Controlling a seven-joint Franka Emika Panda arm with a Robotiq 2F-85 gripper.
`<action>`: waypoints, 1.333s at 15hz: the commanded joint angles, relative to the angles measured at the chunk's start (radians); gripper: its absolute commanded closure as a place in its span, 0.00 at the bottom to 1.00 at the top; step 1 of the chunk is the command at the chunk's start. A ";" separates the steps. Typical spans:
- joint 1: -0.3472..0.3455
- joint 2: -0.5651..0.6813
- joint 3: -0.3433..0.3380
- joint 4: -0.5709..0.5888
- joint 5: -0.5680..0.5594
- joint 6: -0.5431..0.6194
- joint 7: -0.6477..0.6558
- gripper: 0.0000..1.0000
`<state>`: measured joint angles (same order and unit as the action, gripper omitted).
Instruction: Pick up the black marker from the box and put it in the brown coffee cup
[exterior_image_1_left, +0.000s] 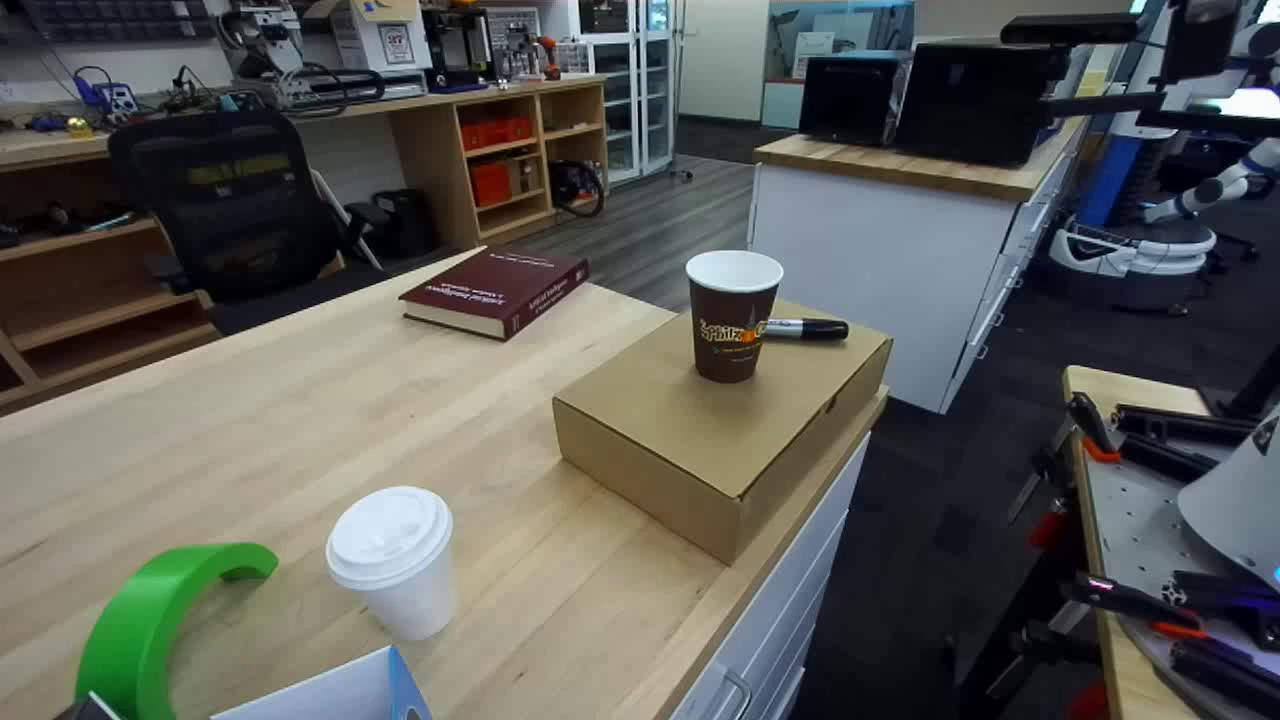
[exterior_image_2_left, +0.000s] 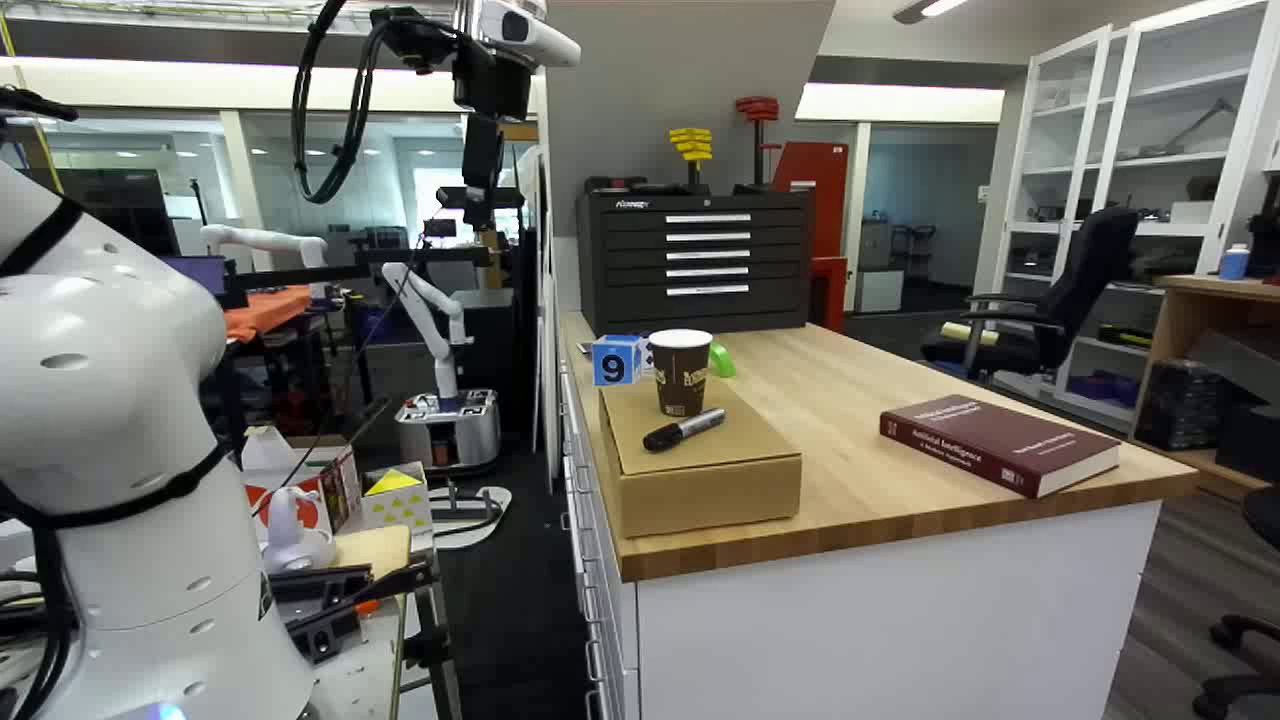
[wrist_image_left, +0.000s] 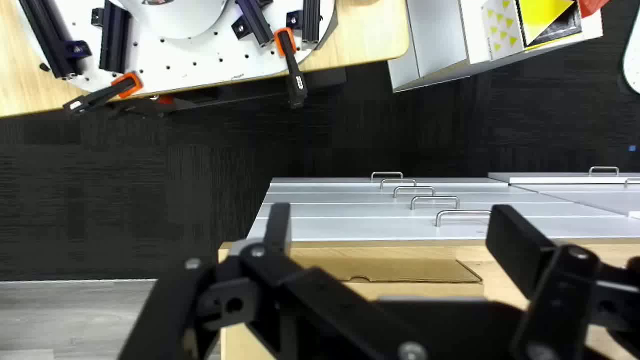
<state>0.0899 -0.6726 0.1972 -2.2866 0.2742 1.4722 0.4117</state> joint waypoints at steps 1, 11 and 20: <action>-0.017 -0.001 0.011 0.003 0.006 -0.005 -0.008 0.00; -0.018 0.003 0.015 0.003 -0.005 0.008 -0.021 0.00; -0.015 0.084 0.006 0.015 -0.165 0.140 -0.160 0.00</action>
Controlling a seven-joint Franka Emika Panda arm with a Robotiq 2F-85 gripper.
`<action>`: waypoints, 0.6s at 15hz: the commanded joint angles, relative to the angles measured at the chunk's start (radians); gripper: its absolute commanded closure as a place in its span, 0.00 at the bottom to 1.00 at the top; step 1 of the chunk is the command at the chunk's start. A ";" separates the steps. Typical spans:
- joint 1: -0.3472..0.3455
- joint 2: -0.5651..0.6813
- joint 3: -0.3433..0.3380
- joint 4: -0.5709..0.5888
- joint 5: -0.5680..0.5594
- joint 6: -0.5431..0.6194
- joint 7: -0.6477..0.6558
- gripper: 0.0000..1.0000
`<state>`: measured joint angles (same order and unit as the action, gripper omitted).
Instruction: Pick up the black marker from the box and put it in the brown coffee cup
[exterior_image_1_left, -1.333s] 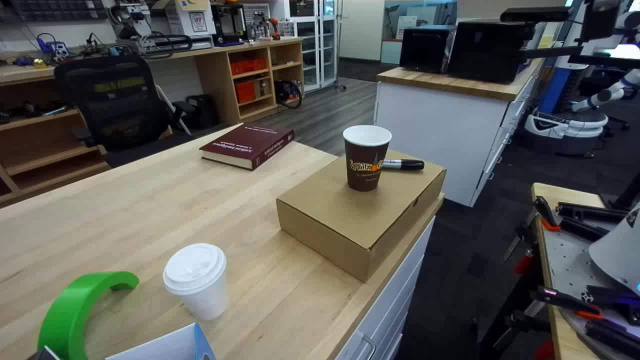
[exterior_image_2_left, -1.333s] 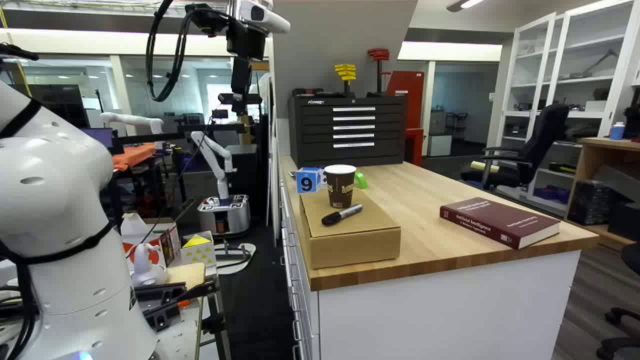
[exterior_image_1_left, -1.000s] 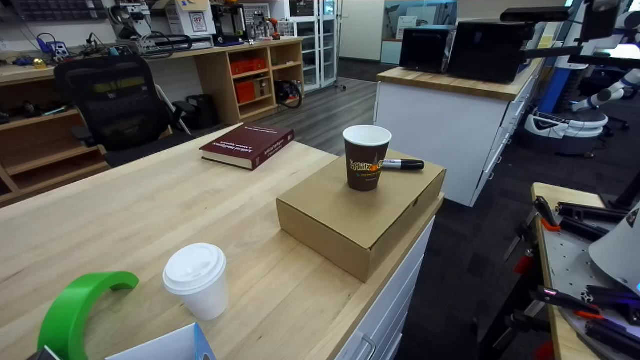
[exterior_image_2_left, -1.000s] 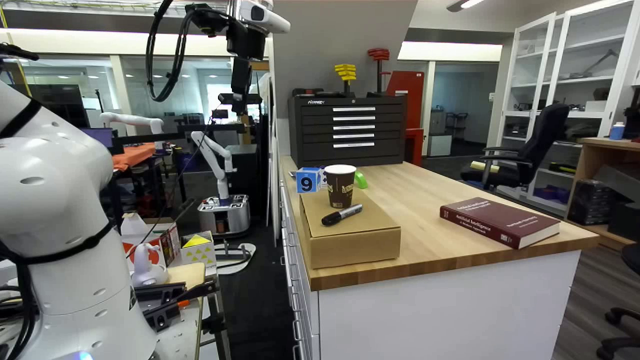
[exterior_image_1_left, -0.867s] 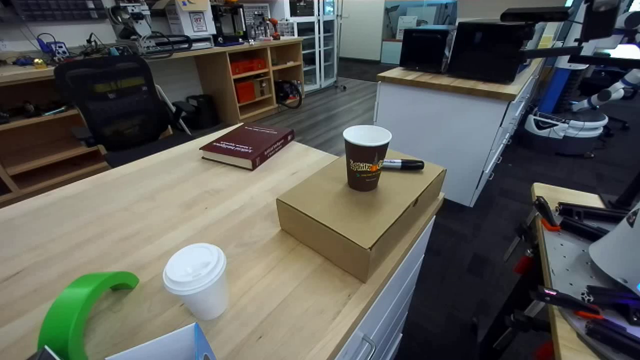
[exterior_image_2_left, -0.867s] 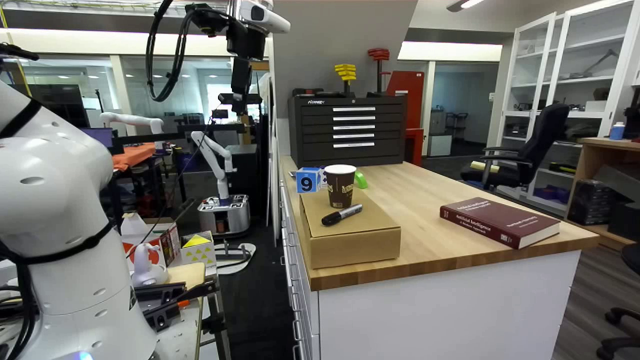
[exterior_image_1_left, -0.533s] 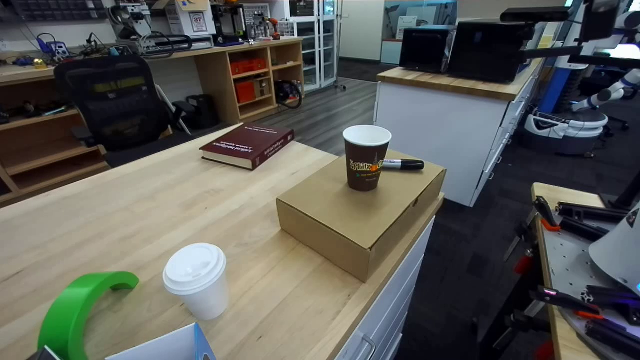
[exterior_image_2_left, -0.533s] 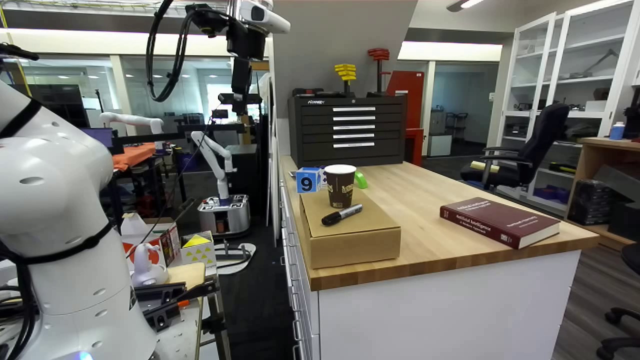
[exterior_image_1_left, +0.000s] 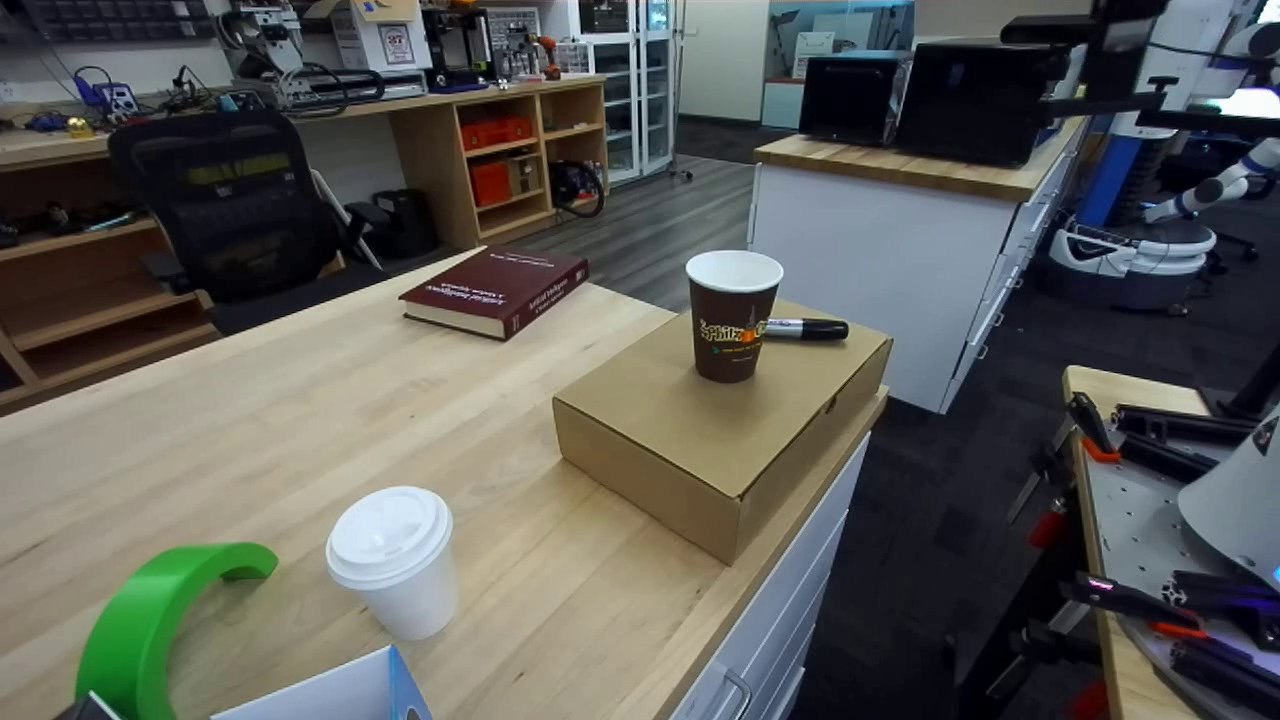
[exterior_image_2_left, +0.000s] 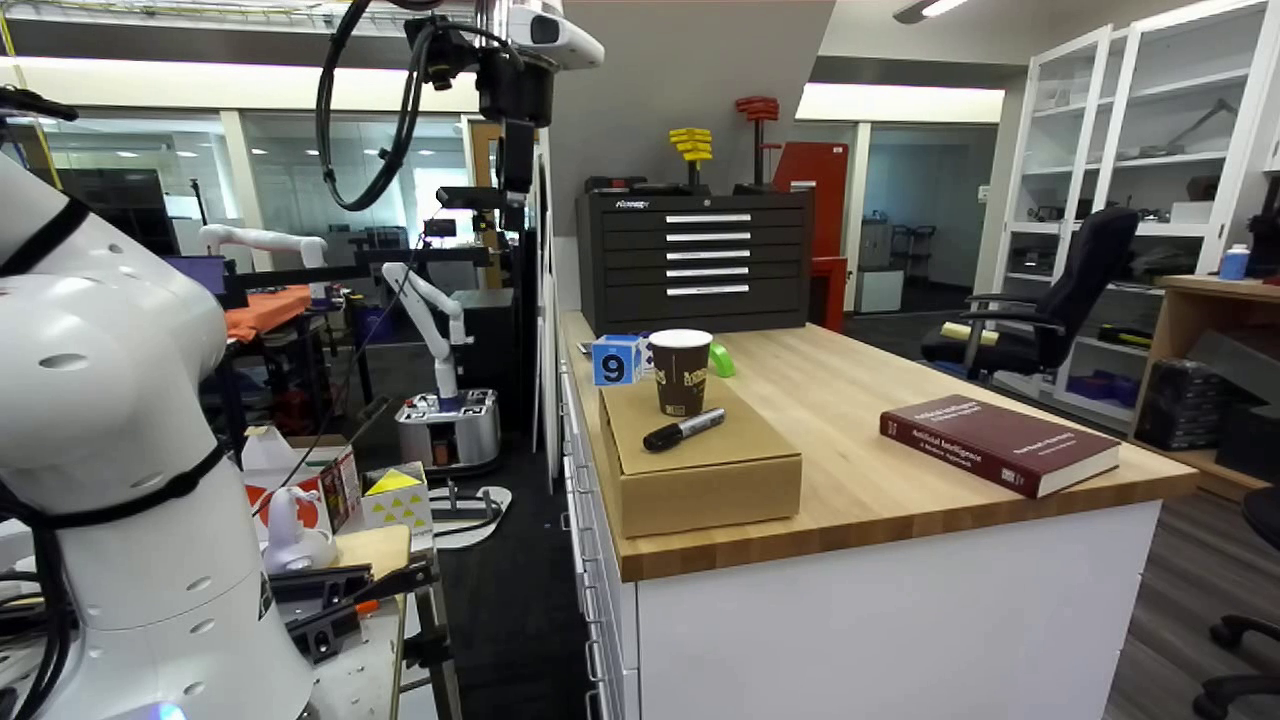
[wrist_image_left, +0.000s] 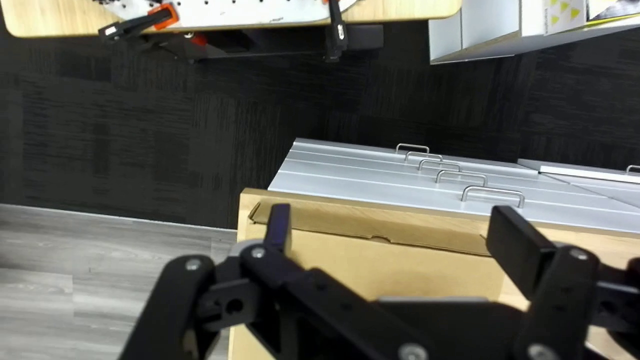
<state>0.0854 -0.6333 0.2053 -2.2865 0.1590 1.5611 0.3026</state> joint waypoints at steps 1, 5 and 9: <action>-0.011 0.060 -0.006 0.017 -0.066 0.070 -0.059 0.00; -0.005 0.126 -0.023 0.029 -0.124 0.152 -0.119 0.00; 0.004 0.164 -0.035 0.043 -0.209 0.217 -0.221 0.00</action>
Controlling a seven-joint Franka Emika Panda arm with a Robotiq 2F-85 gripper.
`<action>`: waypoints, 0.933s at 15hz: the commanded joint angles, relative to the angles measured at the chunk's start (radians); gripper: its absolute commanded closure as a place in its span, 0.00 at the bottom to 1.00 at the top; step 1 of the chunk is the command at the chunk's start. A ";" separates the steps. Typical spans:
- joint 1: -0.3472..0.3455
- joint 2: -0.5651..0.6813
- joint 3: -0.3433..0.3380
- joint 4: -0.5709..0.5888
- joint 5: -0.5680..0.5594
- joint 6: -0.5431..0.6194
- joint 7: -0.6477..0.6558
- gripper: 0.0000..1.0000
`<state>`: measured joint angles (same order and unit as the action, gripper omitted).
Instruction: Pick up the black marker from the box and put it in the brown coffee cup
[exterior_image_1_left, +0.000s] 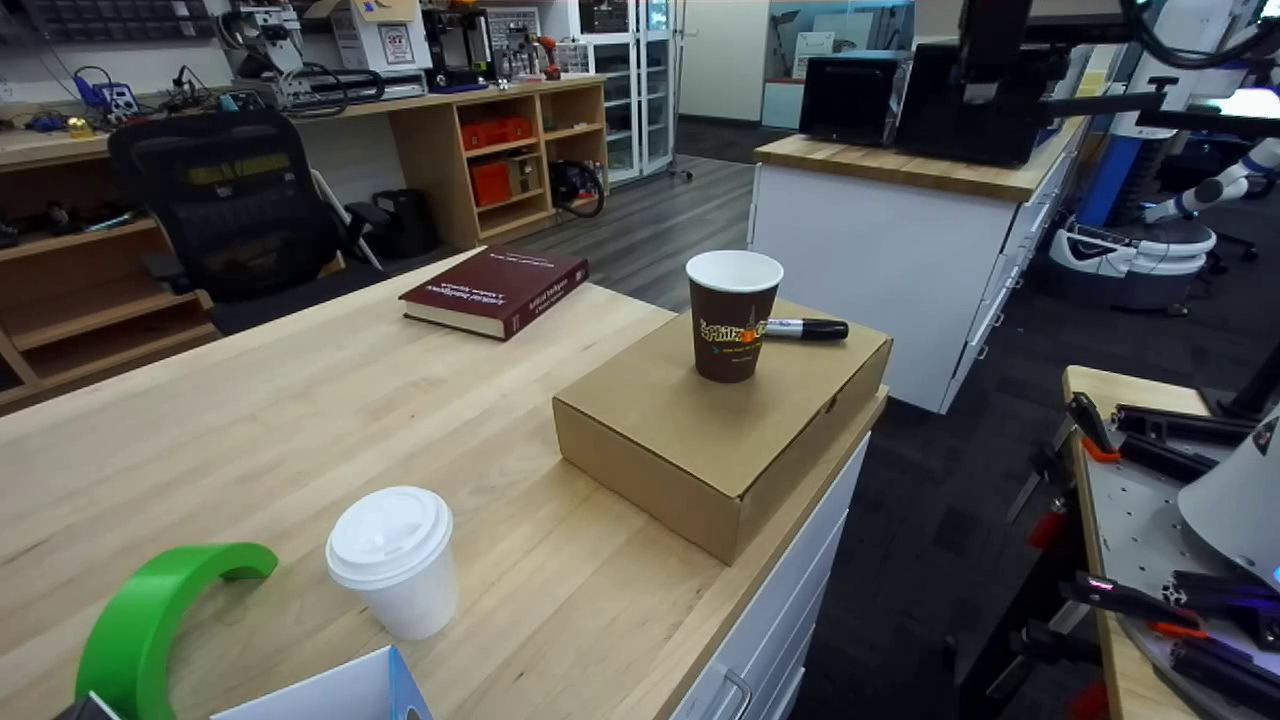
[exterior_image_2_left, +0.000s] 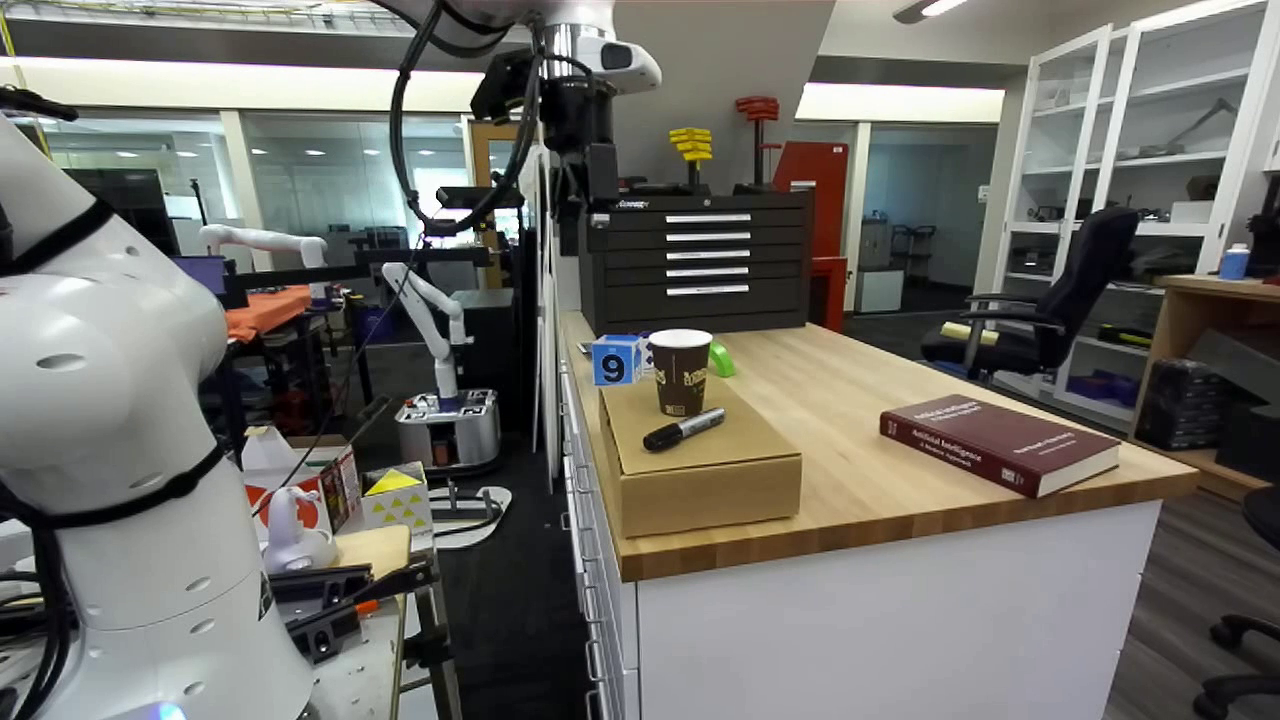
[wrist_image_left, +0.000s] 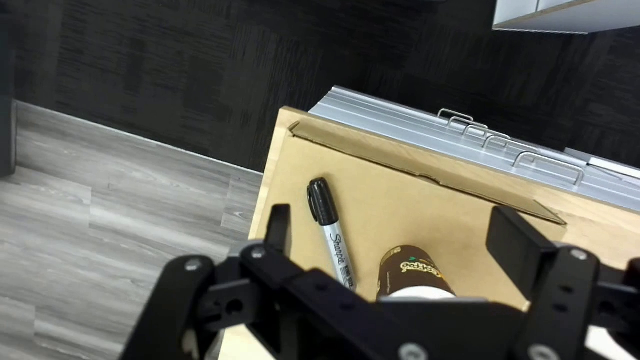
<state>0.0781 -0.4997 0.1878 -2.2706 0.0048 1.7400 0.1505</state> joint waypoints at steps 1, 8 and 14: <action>0.012 0.035 -0.020 0.030 -0.076 0.050 -0.093 0.00; 0.016 0.032 -0.023 0.026 -0.083 0.048 -0.103 0.00; 0.015 0.029 -0.025 0.003 -0.094 0.075 -0.110 0.00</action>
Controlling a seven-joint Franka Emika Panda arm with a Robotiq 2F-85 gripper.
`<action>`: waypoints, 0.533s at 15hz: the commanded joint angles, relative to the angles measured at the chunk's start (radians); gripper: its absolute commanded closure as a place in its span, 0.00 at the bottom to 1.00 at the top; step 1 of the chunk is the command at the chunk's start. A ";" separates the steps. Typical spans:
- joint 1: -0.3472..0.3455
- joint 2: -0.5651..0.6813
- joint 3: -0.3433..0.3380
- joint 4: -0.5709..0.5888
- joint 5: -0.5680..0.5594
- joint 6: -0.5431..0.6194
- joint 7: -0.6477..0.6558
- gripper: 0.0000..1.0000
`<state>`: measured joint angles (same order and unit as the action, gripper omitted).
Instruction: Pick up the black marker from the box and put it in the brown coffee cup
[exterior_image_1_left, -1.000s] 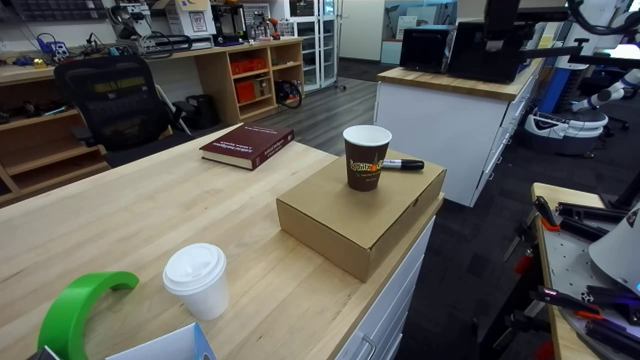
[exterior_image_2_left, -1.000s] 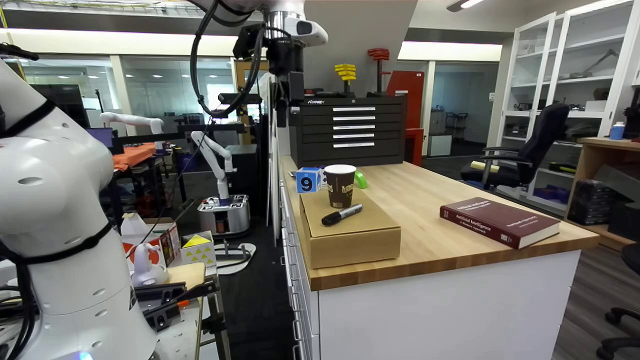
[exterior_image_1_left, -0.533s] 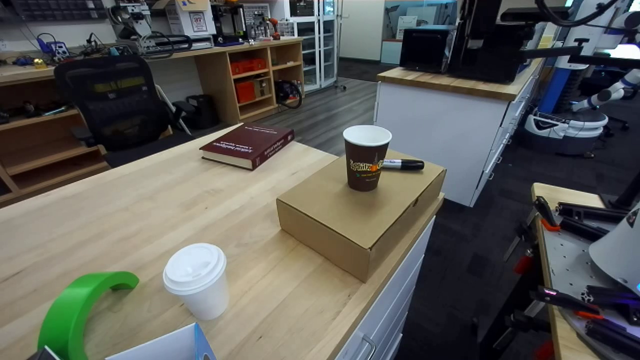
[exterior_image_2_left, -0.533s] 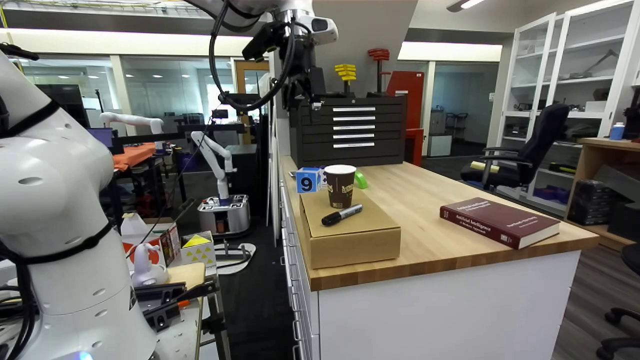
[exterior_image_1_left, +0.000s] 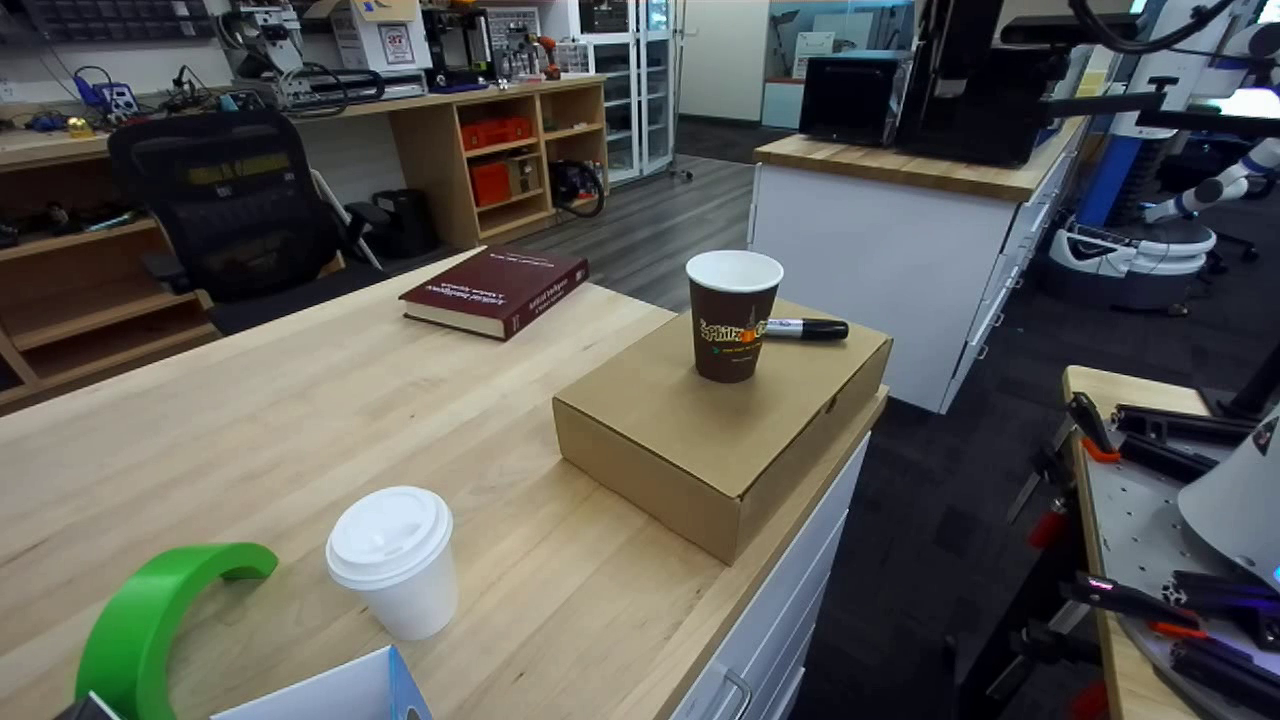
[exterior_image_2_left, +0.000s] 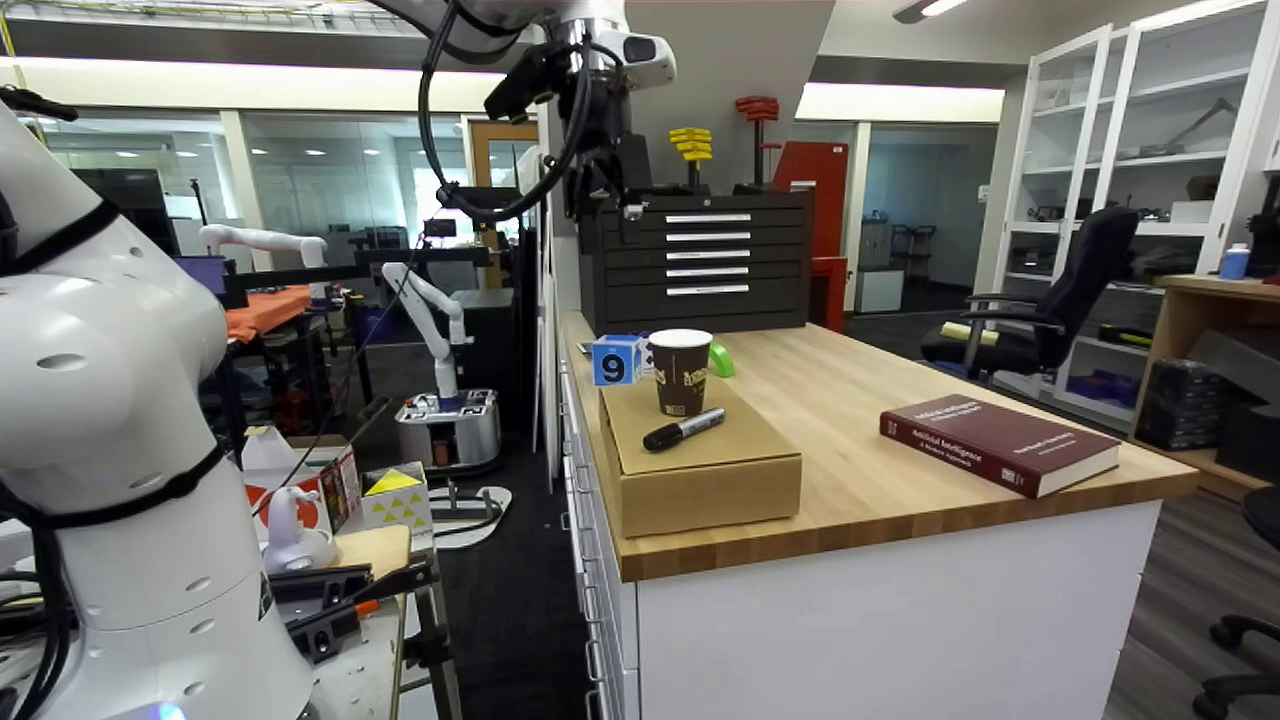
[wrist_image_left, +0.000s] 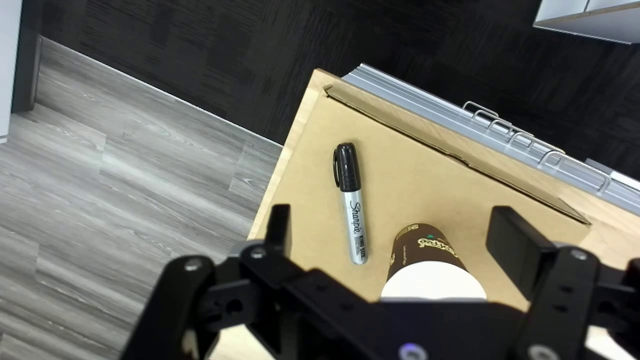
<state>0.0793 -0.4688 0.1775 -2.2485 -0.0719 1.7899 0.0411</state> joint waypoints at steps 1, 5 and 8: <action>0.014 -0.002 -0.017 -0.028 -0.020 0.040 -0.007 0.00; 0.020 0.001 -0.041 -0.072 -0.018 0.150 -0.083 0.00; 0.016 0.012 -0.054 -0.096 -0.021 0.215 -0.118 0.00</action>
<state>0.0803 -0.4595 0.1522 -2.3100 -0.0730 1.9309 -0.0361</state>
